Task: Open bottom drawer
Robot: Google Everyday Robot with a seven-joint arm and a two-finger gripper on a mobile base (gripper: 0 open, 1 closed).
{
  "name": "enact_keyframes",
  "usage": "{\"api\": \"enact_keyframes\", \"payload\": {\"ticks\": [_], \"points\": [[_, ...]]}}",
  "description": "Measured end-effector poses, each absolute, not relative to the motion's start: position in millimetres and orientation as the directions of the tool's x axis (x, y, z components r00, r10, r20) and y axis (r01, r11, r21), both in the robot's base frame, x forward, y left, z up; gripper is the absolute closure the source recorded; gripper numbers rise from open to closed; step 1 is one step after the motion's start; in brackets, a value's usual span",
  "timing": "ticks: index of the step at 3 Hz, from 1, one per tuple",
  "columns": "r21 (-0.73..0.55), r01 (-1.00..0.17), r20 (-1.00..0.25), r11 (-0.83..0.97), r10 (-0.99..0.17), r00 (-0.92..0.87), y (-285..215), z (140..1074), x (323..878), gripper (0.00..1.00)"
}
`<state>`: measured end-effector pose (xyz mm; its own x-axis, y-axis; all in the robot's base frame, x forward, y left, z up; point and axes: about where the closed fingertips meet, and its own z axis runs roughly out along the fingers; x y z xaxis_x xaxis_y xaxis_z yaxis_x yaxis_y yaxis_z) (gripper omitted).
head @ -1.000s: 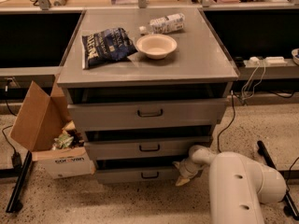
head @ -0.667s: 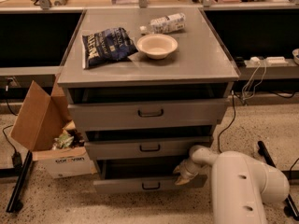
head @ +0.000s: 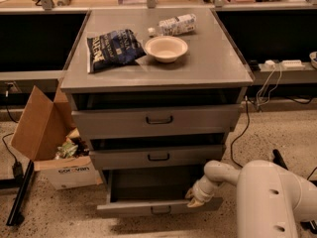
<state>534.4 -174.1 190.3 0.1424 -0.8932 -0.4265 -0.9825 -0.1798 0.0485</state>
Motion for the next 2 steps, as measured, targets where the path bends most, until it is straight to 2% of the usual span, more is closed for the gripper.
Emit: {"api": "enact_keyframes", "payload": {"ticks": [2], "points": [[0.053, -0.982, -0.428, -0.183, -0.892, 0.143, -173.0, 189.4, 531.4, 0.49]]}}
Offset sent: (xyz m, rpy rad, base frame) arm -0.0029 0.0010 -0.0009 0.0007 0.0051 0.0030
